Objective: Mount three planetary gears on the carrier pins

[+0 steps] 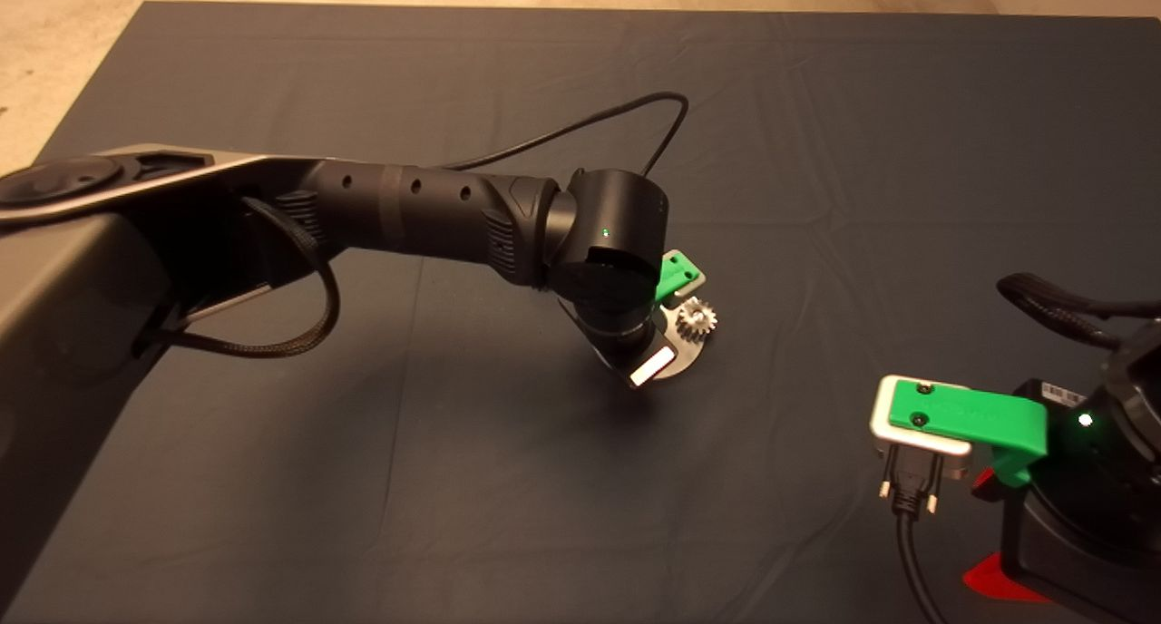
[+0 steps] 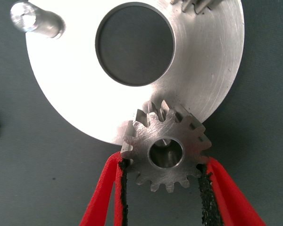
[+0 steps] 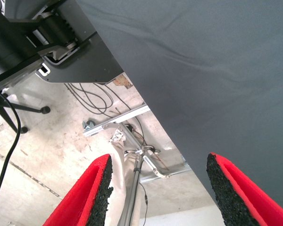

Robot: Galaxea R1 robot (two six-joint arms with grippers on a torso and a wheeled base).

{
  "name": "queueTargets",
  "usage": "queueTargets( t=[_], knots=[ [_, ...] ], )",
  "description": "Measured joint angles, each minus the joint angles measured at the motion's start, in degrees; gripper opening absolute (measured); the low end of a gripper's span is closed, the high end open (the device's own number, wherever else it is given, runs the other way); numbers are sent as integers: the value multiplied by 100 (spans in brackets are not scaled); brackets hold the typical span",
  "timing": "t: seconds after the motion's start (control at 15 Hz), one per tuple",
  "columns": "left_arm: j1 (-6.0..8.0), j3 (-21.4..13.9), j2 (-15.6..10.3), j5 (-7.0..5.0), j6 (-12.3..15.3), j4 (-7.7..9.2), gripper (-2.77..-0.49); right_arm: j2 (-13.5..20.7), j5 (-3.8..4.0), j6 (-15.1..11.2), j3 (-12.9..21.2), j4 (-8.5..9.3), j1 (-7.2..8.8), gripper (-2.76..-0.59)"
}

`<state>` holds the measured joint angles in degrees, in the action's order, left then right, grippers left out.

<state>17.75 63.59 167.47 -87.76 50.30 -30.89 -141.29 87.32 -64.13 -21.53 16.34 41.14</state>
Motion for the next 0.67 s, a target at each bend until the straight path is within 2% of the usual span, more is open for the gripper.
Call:
queueTargets(
  t=[0.33, 0.67],
  knots=[
    [-127, 44, 2, 41, 0, 5, -249, 2, 0, 0, 0, 0, 0, -189],
    [-139, 61, 2, 48, -2, 2, -247, 2, 2, 0, 0, 0, 0, -189]
  ],
)
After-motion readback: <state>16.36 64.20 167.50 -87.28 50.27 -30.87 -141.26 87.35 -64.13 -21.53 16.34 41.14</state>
